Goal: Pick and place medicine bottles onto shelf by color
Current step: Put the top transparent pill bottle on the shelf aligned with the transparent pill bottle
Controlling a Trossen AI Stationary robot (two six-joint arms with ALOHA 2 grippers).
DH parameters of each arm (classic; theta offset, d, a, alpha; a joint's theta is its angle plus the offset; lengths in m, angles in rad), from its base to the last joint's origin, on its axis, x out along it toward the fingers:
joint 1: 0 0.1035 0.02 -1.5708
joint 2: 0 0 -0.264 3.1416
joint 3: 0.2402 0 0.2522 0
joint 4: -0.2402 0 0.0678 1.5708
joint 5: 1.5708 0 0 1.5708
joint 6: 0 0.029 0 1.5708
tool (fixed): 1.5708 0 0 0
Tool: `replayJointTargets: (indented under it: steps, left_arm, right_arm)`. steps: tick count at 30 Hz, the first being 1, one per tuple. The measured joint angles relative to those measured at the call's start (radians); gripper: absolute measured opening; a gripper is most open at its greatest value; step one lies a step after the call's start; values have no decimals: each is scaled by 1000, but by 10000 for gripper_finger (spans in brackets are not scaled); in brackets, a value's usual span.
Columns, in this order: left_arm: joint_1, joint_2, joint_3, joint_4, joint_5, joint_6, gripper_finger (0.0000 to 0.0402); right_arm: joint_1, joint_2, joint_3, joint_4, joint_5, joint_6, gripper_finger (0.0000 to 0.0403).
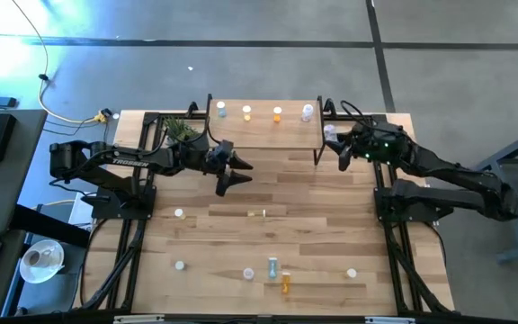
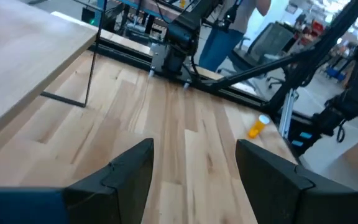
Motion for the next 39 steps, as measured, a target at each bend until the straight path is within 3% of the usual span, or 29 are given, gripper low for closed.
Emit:
replayJointTargets:
  steps: [11,28,33,39]
  left_arm:
    - [0,0,0,-1,1,-261,216]
    - [0,0,0,-31,3,-353,216]
    - [0,0,0,-41,3,-383,216]
    - [0,0,0,-41,3,-407,216]
  right_arm:
    - [224,181,0,262,83,-232,124]
    - [467,555,0,551,276,-690,124]
    - [513,646,10,689,338,-888,124]
    - [551,777,146,683,420,-1181,124]
